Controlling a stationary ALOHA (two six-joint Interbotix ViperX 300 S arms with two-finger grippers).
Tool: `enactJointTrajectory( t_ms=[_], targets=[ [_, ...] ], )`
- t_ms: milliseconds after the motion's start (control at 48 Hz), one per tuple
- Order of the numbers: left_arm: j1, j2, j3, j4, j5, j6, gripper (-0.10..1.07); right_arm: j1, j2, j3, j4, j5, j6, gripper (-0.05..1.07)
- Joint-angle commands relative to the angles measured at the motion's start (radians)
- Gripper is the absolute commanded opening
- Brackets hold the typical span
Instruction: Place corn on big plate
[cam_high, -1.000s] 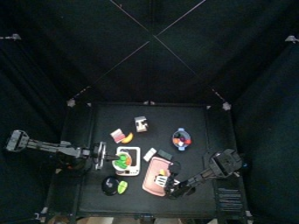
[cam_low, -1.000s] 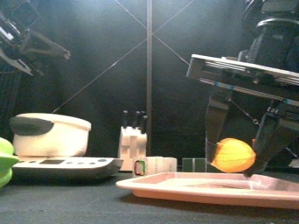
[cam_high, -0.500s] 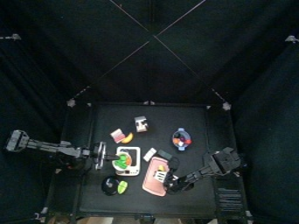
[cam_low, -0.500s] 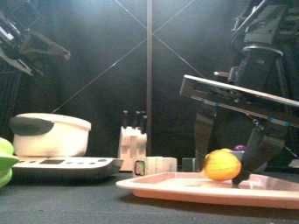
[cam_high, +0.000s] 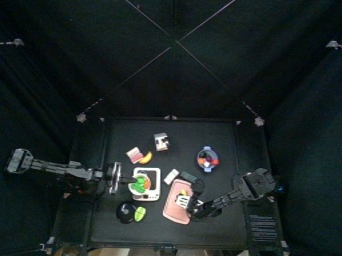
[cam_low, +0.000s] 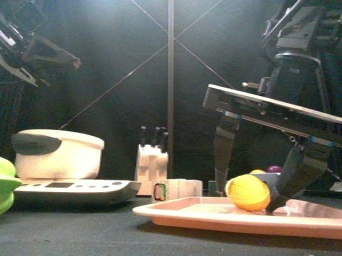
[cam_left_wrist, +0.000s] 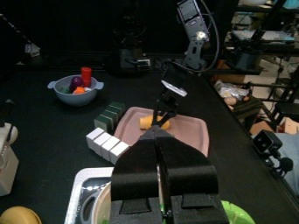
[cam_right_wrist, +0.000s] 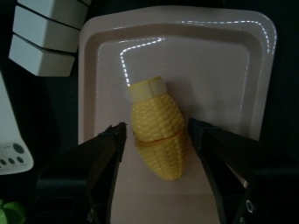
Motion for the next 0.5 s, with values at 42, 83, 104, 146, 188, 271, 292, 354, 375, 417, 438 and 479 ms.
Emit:
enactJointTrajectory(
  t_ms=[42, 83, 104, 146, 188, 271, 292, 354, 375, 417, 438, 479],
  targets=[
    [0.002, 0.002, -0.014, -0.002, 0.003, 0.002, -0.03, -0.005, -0.038, -0.008, 0.002, -0.003, -0.006, 0.92],
    [0.002, 0.002, -0.014, -0.002, 0.006, 0.002, -0.03, -0.003, -0.046, -0.005, 0.005, -0.005, -0.009, 0.92],
    [0.002, 0.0, -0.014, -0.002, 0.009, 0.002, -0.03, -0.003, -0.049, -0.005, 0.006, -0.003, -0.014, 0.92],
    [0.002, 0.002, -0.014, -0.002, 0.014, 0.002, -0.03, 0.0, -0.057, -0.003, 0.008, -0.002, -0.025, 0.92],
    [0.002, 0.0, -0.014, -0.002, 0.018, 0.002, -0.03, 0.002, -0.064, -0.003, 0.009, 0.002, -0.037, 0.92],
    [0.002, 0.002, -0.015, -0.002, 0.021, 0.002, -0.03, 0.002, -0.081, -0.002, 0.018, 0.011, -0.061, 0.92],
    [0.003, 0.002, -0.017, -0.002, 0.023, 0.002, -0.03, 0.002, -0.086, -0.002, 0.021, 0.012, -0.071, 0.92],
    [0.008, 0.002, -0.017, -0.002, 0.023, 0.002, -0.03, 0.003, -0.101, 0.002, 0.038, 0.015, -0.103, 0.92],
    [0.009, 0.002, -0.017, -0.002, 0.025, 0.002, -0.03, 0.003, -0.104, 0.002, 0.044, 0.017, -0.115, 0.92],
    [0.011, 0.0, -0.017, -0.002, 0.028, 0.002, -0.03, 0.003, -0.114, 0.003, 0.061, 0.017, -0.138, 0.92],
    [0.014, 0.002, -0.017, -0.002, 0.028, 0.002, -0.03, 0.003, -0.117, 0.003, 0.071, 0.015, -0.149, 0.92],
    [0.015, 0.002, -0.017, -0.002, 0.031, 0.002, -0.03, 0.003, -0.127, 0.003, 0.087, 0.017, -0.17, 0.92]
  ],
)
